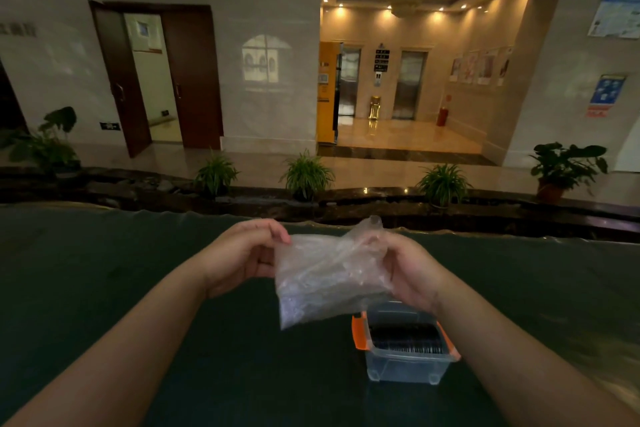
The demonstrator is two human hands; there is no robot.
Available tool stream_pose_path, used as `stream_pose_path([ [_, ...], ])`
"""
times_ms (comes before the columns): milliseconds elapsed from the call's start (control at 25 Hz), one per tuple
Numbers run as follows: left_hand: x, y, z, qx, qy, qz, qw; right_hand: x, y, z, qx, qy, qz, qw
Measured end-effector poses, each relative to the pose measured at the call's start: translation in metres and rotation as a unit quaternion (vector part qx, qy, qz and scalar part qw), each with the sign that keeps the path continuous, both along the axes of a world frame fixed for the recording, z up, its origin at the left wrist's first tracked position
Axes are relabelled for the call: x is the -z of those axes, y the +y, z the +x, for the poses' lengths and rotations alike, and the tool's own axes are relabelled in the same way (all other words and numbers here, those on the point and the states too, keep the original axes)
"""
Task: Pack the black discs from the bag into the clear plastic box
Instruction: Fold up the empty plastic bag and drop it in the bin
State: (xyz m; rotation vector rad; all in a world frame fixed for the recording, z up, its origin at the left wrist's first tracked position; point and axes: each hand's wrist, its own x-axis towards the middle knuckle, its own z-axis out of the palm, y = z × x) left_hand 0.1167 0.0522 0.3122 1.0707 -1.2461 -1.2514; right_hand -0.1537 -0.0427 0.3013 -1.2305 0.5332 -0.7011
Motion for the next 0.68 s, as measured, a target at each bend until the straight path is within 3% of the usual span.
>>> stream_pose_path([
  [80, -0.003, 0.002, -0.001, 0.013, -0.029, 0.002, 0.999, -0.004, -0.004, 0.0, -0.024, 0.003, -0.016, 1.0],
  [240, -0.011, -0.001, -0.016, 0.038, -0.196, 0.051, 0.978, -0.017, -0.009, 0.008, -0.054, 0.143, -0.219, 0.964],
  [320, -0.012, -0.006, -0.031, 0.082, -0.269, 0.069, 0.957, -0.03, -0.007, 0.016, -0.063, 0.199, -0.245, 0.947],
  [400, -0.011, -0.012, -0.045, 0.088, -0.285, 0.068, 0.952, -0.039, -0.007, 0.019, -0.068, 0.202, -0.241, 0.947],
  [480, -0.006, -0.015, -0.05, 0.057, -0.24, 0.055, 0.968, -0.04, -0.007, 0.02, -0.001, 0.171, -0.221, 0.96],
  [560, 0.001, -0.018, -0.051, -0.002, -0.129, 0.05, 0.99, -0.03, -0.01, 0.018, 0.087, 0.13, -0.146, 0.977],
  [680, 0.012, -0.024, -0.055, -0.077, 0.018, 0.052, 0.996, -0.001, -0.004, 0.018, 0.026, 0.121, -0.062, 0.99],
])
